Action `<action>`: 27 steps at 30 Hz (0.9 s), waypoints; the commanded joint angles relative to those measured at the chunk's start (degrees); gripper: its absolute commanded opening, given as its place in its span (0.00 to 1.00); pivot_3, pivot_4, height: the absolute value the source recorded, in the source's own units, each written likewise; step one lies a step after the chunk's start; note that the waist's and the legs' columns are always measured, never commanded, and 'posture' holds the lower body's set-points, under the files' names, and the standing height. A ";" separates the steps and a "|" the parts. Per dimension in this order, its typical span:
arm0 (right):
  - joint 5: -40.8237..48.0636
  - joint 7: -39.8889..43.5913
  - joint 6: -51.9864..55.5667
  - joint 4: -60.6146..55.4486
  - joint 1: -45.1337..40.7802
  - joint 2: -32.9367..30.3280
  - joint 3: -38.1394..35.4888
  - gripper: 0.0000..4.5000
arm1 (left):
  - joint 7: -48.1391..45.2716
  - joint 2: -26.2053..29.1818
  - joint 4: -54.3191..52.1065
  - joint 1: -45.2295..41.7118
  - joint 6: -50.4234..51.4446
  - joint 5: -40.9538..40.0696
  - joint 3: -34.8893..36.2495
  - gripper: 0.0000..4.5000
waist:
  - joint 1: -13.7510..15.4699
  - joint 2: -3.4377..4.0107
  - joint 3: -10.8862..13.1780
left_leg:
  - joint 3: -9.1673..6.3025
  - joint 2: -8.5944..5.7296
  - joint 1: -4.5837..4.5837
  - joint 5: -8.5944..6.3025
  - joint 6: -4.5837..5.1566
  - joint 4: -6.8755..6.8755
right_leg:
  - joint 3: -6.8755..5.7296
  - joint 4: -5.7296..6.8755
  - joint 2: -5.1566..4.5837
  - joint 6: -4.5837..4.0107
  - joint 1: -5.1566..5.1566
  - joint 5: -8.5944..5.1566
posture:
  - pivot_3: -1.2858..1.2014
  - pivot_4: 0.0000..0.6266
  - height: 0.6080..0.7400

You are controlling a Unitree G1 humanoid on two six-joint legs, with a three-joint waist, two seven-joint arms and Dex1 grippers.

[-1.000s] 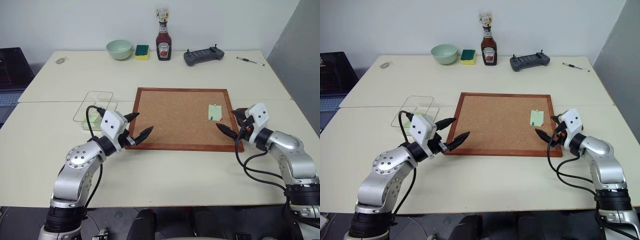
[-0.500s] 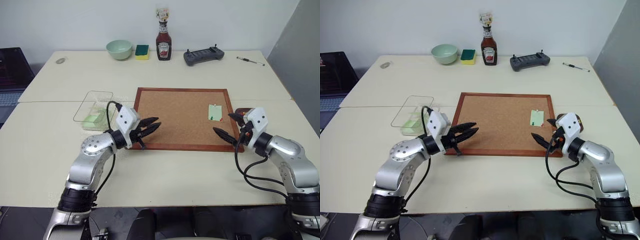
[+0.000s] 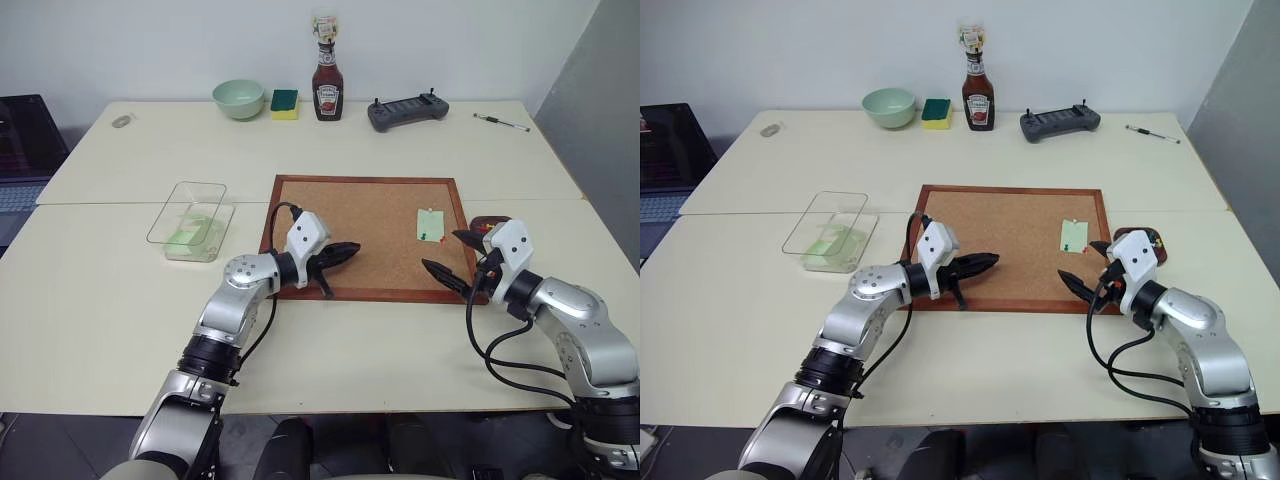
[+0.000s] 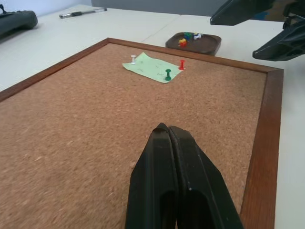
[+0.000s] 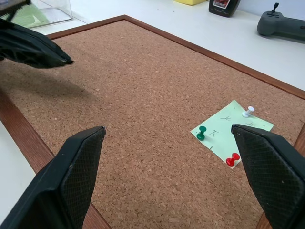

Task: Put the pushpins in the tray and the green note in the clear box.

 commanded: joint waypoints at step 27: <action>-12.15 -9.10 -11.28 54.78 -38.17 8.29 3.91 1.00 | -1.04 -3.94 10.44 -1.53 -4.63 5.51 -2.10 0.00 | -0.61 0.11 -0.07 | 0.01 -0.07 0.03 0.01 -0.01 0.00 | 0.03 0.10 -0.05 -0.01 -0.05 0.01 | 0.52 0.24 1.00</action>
